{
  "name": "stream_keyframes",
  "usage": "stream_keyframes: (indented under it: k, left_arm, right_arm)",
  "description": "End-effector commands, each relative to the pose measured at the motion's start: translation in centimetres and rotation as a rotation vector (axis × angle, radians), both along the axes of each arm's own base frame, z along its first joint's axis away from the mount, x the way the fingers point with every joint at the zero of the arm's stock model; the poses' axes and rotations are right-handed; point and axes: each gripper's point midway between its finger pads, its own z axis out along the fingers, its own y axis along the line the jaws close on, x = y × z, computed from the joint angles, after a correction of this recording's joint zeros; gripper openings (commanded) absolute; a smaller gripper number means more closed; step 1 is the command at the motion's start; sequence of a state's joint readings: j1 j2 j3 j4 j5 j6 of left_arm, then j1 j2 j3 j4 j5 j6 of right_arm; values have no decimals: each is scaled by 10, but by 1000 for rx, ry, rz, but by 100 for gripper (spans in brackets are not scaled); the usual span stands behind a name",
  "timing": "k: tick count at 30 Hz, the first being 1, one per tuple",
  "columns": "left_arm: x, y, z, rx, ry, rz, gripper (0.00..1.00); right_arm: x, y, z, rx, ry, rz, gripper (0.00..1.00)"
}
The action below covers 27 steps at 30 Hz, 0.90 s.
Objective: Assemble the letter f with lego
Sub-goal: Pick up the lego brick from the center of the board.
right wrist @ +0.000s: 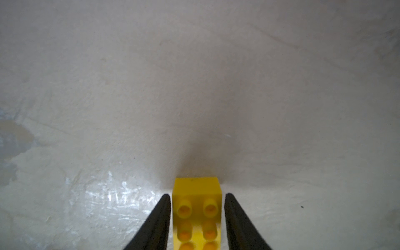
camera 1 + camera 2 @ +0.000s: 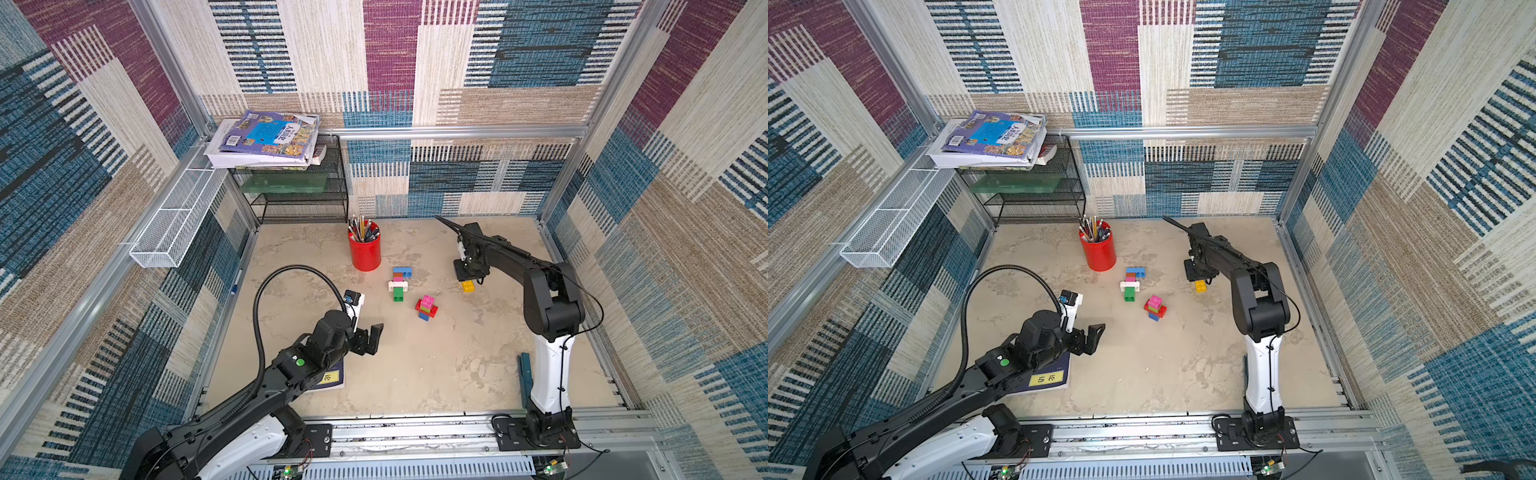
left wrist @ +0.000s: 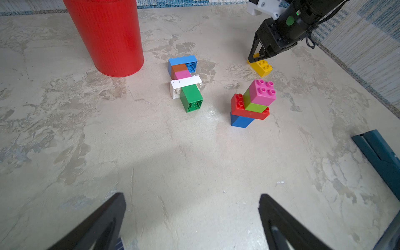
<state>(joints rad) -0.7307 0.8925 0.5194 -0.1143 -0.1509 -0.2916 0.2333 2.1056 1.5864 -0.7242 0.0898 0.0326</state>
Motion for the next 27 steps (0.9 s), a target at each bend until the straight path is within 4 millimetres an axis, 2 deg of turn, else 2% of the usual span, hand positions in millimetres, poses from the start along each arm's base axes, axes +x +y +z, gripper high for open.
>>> stream_keyframes:
  k: [1,13,22,27]
  left_arm:
    - [2,-2,4,-10,-17,-6,99]
    - [2,-3,5,-13,-16,-7,99]
    - [-2,-6,12,-45,-7,-23,99]
    - [-4,-7,13,-55,-8,-32,99]
  right_arm:
    - [1,-3,-1,-15,-3,0,44]
    - [-2,-4,0,-16,13,2,30]
    - [-9,23,46,-14,0,115,28]
    - [-21,55,71,0,-13,222,26]
